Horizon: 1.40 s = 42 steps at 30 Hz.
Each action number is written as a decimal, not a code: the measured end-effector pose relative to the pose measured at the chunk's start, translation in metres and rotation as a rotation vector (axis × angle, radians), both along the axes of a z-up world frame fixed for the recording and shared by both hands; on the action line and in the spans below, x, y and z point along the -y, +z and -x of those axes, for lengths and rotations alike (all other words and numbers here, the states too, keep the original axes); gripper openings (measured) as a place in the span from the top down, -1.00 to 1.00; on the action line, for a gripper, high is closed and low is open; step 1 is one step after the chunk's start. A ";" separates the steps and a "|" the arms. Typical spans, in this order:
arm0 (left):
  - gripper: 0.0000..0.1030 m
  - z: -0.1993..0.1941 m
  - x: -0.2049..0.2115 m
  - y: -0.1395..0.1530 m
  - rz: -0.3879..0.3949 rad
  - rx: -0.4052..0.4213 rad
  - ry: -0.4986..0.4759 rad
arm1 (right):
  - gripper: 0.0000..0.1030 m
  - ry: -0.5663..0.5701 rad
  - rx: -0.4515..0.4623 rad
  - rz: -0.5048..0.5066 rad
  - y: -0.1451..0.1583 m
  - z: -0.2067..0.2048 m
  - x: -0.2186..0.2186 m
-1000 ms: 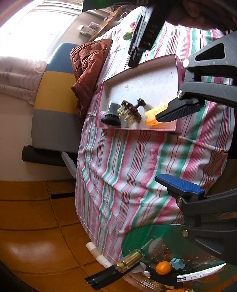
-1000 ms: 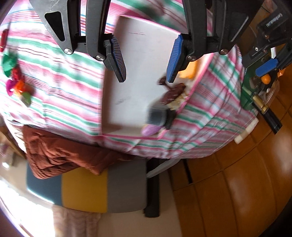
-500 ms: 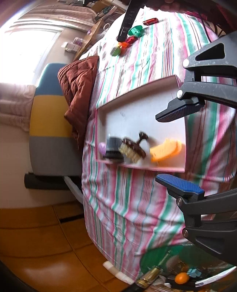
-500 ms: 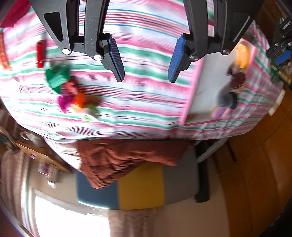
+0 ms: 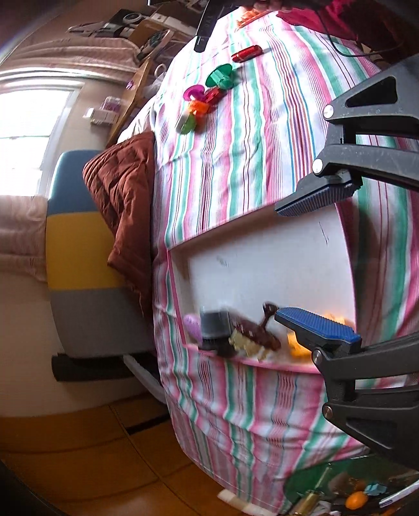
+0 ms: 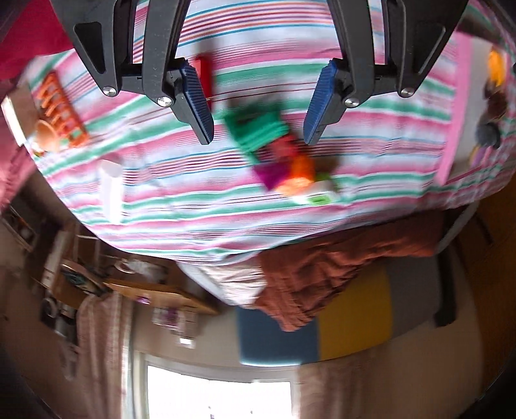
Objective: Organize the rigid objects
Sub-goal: 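Move both open tools back toward the toy pile, then grasp the white-and-green plug-in device with the left tool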
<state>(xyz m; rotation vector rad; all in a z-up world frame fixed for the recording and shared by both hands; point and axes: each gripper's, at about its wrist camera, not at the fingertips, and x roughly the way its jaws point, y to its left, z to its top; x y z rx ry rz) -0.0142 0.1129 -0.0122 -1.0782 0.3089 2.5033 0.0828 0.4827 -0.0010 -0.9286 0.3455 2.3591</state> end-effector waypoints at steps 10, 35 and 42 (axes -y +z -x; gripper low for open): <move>-0.16 0.007 -0.069 -0.014 0.009 0.077 -0.102 | -0.16 -0.212 -0.033 0.172 -0.027 -0.028 -0.070; -0.40 0.096 -0.301 -0.026 -0.017 0.188 -0.478 | -0.30 -0.195 -0.076 0.304 -0.022 -0.032 -0.075; -0.40 0.132 -0.352 -0.045 0.078 0.188 -0.534 | -0.30 -0.199 -0.086 0.343 -0.024 -0.034 -0.081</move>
